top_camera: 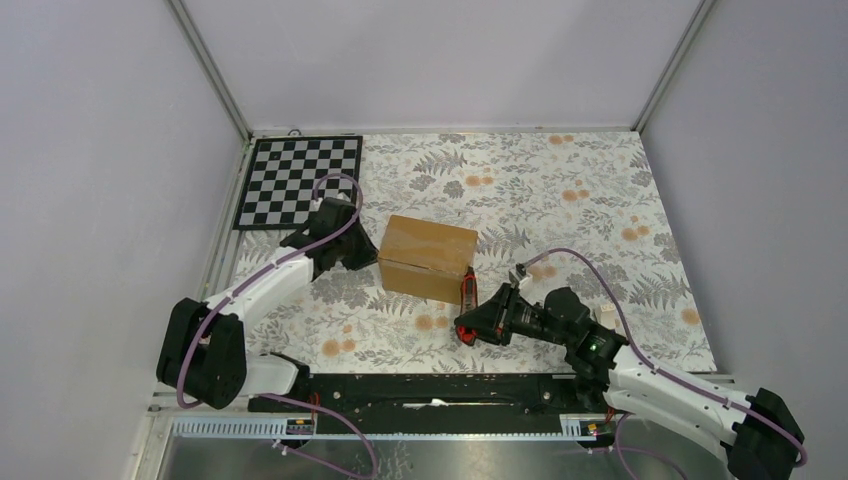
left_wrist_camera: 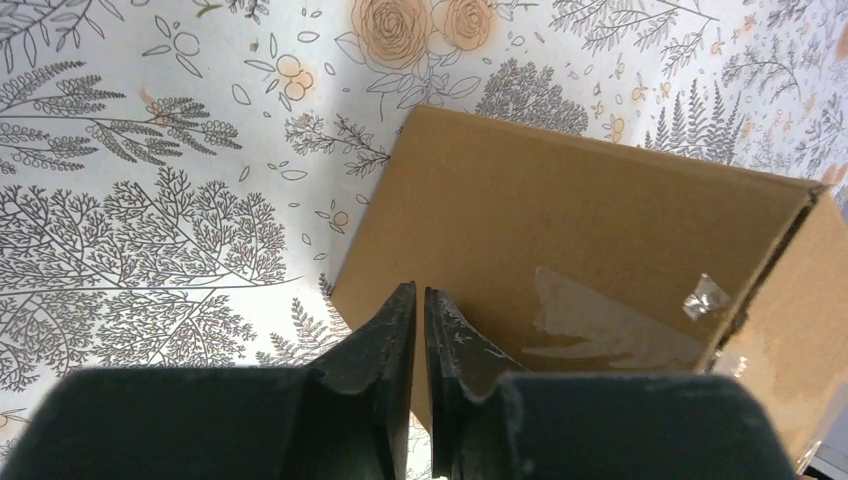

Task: Unpack the express box
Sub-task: Cut the express box at the center of the board.

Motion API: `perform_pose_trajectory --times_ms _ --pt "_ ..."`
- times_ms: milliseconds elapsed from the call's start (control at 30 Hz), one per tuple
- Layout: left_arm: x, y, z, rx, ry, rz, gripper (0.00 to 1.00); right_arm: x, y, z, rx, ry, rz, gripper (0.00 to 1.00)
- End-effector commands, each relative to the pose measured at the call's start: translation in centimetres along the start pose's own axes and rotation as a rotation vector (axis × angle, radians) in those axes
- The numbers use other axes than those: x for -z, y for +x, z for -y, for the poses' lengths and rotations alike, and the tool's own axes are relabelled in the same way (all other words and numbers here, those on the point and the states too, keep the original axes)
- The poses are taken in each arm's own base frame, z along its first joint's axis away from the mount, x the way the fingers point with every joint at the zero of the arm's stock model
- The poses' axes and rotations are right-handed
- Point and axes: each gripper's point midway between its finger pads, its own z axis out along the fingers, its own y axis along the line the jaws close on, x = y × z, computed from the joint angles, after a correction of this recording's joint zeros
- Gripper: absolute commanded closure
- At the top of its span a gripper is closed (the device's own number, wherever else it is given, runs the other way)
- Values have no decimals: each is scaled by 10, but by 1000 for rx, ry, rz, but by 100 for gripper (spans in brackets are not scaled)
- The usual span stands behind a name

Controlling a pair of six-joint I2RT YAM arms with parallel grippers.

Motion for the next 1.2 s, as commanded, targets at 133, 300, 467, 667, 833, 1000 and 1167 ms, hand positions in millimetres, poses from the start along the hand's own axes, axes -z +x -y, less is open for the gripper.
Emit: perform_pose_trajectory --times_ms 133,300,467,667,833,1000,1167 --pt "15 -22 29 -90 66 28 83 5 30 -36 139 -102 -184 100" --pt "11 -18 26 -98 73 2 79 8 33 -48 150 -175 -199 100" --pt "17 -34 17 -88 65 21 73 5 33 -50 145 -197 -214 100" --pt "31 -67 16 -112 59 74 62 2 33 -46 135 -158 -218 100" --pt "30 -77 23 -133 62 86 57 0 34 -36 113 -133 -234 100" --pt "47 -106 34 -172 29 177 48 1 35 -34 107 -138 -242 100" --pt "70 -134 52 -207 17 256 31 2 39 -36 124 -145 -265 100"
